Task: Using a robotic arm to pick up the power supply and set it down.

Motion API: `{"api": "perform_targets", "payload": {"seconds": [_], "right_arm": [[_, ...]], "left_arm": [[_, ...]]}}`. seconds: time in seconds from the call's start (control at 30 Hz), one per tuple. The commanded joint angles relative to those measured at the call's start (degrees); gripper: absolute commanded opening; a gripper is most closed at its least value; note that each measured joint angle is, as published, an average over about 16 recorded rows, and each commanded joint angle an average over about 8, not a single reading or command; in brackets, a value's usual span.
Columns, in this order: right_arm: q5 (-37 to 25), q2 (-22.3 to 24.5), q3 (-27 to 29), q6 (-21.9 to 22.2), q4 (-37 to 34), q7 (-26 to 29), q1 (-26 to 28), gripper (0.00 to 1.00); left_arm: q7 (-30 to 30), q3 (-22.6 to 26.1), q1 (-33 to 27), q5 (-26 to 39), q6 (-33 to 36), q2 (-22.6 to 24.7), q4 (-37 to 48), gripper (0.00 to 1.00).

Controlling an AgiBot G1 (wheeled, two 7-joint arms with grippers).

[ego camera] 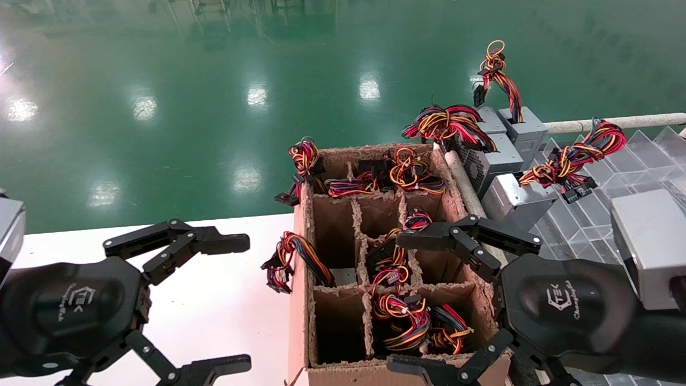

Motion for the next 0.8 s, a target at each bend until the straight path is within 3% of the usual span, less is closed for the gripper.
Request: {"api": "perform_targets", "payload": {"seconds": [0.03, 0.8], "right_arm": [[-0.01, 0.00, 0.00, 0.01, -0.01, -0.01, 0.01, 1.00], [-0.02, 0.00, 0.00, 0.01, -0.04, -0.01, 0.04, 1.00]], "left_arm": [[0.00, 0.00, 0.00, 0.00, 0.00, 0.00, 0.00, 1.00], [0.00, 0.00, 0.00, 0.03, 0.00, 0.00, 0.00, 1.00]]}}
